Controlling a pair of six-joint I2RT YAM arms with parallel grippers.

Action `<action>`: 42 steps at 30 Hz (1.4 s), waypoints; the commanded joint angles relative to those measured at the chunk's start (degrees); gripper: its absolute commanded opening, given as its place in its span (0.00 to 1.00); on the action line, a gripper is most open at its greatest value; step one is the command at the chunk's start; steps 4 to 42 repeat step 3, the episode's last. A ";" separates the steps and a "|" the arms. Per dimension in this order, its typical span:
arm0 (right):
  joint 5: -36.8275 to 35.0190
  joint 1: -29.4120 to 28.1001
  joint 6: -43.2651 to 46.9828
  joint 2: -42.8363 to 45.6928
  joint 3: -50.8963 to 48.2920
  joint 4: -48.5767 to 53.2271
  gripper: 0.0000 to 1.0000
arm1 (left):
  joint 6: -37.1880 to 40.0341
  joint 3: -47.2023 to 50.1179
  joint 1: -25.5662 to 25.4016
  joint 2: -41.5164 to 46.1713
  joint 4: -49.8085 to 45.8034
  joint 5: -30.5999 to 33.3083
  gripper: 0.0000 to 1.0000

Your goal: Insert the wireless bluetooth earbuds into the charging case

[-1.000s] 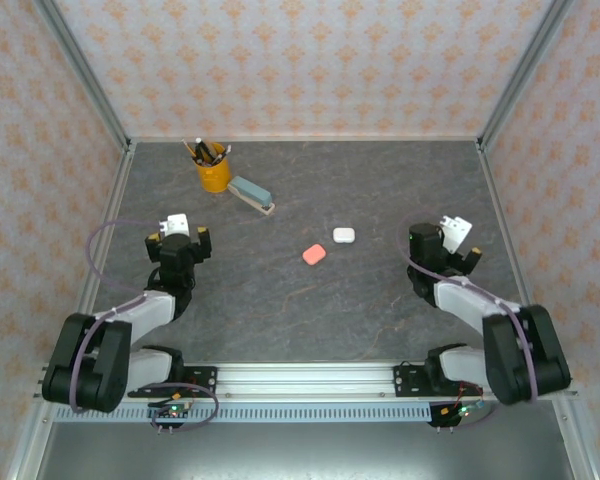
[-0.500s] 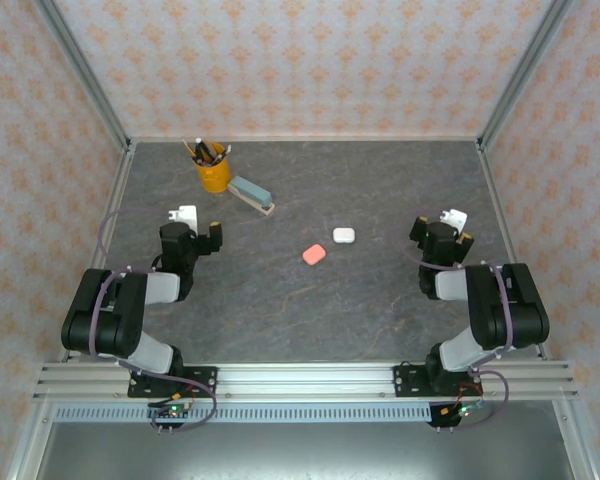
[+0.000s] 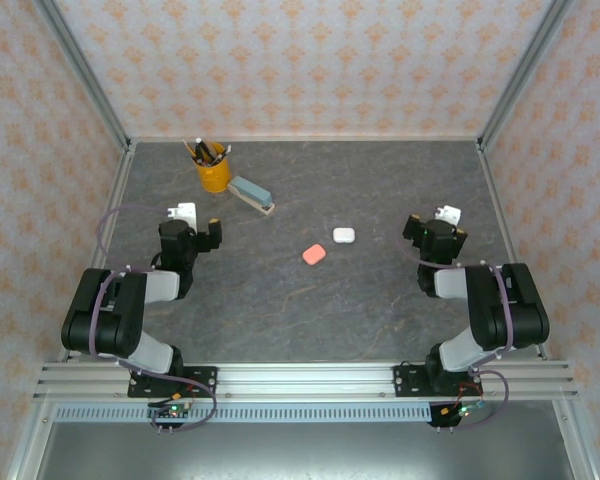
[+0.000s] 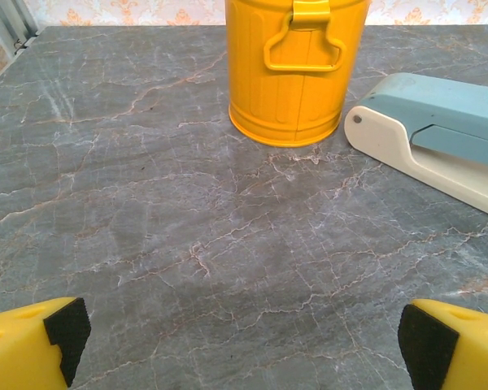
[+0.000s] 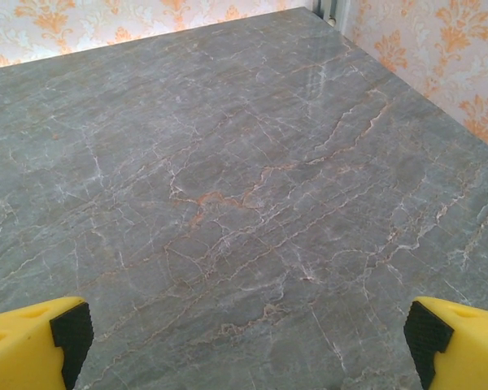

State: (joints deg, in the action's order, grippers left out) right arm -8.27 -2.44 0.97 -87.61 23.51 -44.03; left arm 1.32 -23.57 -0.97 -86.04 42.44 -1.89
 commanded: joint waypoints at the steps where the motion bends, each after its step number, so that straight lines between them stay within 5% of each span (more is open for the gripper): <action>1: 1.40 0.42 0.19 0.56 0.56 -0.21 1.00 | -0.50 -1.13 0.36 0.00 -0.14 1.19 1.00; 42: 1.48 0.42 0.39 0.71 0.09 -0.84 1.00 | -0.50 -0.88 0.25 0.16 0.11 1.45 1.00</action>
